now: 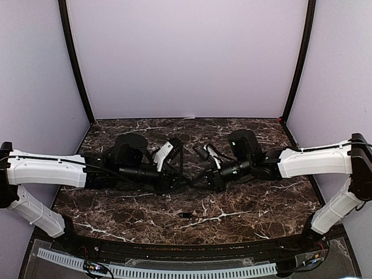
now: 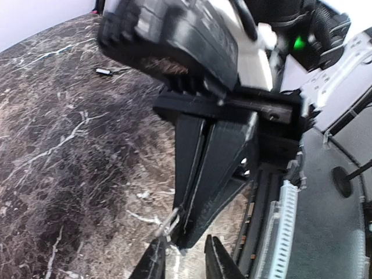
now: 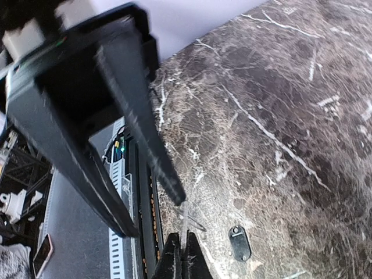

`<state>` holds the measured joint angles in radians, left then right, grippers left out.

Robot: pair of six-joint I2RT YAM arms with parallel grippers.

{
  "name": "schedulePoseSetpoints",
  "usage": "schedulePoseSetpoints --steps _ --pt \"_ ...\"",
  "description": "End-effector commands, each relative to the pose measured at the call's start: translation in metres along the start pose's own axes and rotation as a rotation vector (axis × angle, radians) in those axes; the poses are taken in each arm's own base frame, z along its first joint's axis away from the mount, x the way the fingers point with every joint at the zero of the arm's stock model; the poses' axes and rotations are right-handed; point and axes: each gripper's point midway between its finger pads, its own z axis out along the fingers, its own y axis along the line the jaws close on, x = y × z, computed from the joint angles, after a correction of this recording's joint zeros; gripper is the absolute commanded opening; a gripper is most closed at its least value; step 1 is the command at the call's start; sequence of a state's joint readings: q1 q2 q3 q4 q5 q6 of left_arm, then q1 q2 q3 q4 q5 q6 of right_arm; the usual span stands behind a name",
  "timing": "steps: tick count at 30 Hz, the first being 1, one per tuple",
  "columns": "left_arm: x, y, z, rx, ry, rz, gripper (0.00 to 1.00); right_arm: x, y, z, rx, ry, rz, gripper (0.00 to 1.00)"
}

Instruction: Remove the keys from the keyring

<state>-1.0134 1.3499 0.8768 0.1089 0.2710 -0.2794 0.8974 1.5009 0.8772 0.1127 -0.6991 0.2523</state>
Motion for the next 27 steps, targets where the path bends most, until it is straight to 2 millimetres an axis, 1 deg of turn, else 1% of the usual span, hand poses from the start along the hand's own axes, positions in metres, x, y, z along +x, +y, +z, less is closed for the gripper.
schedulePoseSetpoints --steps 1,6,13,19,23,27 --pt "-0.006 0.010 0.004 -0.118 -0.040 0.033 0.25 -0.025 -0.001 -0.004 0.024 -0.076 0.021 0.00" --pt "-0.008 0.012 0.002 -0.121 -0.090 0.006 0.26 -0.026 -0.006 -0.004 0.049 -0.076 0.037 0.00" --pt "0.000 0.019 0.007 -0.166 -0.054 0.003 0.27 -0.028 -0.006 -0.003 0.050 -0.076 0.037 0.00" --pt "-0.001 0.016 0.013 -0.149 -0.047 0.004 0.30 -0.029 -0.007 -0.001 0.052 -0.074 0.041 0.00" --pt "0.001 0.016 0.016 -0.150 -0.042 0.002 0.30 -0.030 -0.007 -0.001 0.053 -0.075 0.040 0.00" --pt "0.000 0.020 0.015 -0.167 -0.047 -0.001 0.23 -0.029 -0.007 -0.002 0.053 -0.074 0.042 0.00"
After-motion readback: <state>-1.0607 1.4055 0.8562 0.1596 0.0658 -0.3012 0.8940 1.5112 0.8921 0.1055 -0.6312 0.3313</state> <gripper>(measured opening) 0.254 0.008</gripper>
